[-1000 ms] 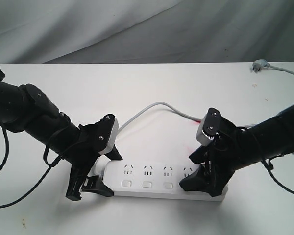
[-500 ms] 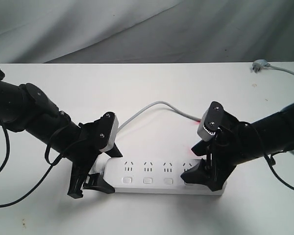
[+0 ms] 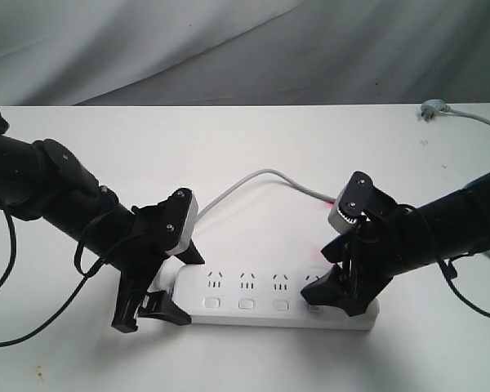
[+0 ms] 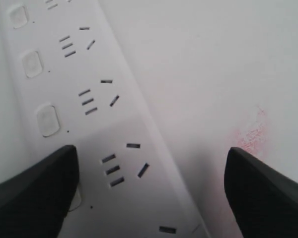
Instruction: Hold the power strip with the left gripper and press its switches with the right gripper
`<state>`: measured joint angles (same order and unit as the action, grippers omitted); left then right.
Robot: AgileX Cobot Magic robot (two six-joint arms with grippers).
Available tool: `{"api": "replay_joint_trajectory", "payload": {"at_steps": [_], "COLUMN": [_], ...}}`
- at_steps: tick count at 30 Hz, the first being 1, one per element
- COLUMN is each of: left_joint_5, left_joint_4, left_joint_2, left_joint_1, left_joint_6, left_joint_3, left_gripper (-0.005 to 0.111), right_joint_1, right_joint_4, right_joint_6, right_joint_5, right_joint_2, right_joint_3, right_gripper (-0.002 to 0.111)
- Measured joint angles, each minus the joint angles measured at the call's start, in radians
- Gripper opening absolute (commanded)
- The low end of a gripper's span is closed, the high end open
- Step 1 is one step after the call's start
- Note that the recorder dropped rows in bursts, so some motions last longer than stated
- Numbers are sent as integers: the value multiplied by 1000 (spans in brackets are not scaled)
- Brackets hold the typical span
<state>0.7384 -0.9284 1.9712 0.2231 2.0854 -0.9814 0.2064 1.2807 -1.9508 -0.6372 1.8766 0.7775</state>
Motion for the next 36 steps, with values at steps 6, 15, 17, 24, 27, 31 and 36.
{"api": "replay_joint_trajectory", "payload": {"at_steps": [6,15,17,24,27,31,36], "left_joint_5": [5,8,8,8,8,8,8], "left_joint_4": [2,2,2,2,2,2,2], "left_joint_2": [0,0,0,0,0,0,0], "left_joint_1": [0,0,0,0,0,0,0], "left_joint_6": [0,0,0,0,0,0,0], "left_joint_3": [0,0,0,0,0,0,0], "left_gripper": [0,0,0,0,0,0,0], "right_joint_1": [0,0,0,0,0,2,2], "right_joint_4": [-29,-60,-64,-64,-64,-79,-119], "right_joint_6": [31,70,70,85,85,85,16], "right_joint_5": [-4,0,-3,-13,-8,14,37], "right_joint_2": [2,4,12,26,24,3,-30], "right_joint_3": [1,1,2,6,6,6,2], "right_gripper": [74,74,74,74,74,74,74]}}
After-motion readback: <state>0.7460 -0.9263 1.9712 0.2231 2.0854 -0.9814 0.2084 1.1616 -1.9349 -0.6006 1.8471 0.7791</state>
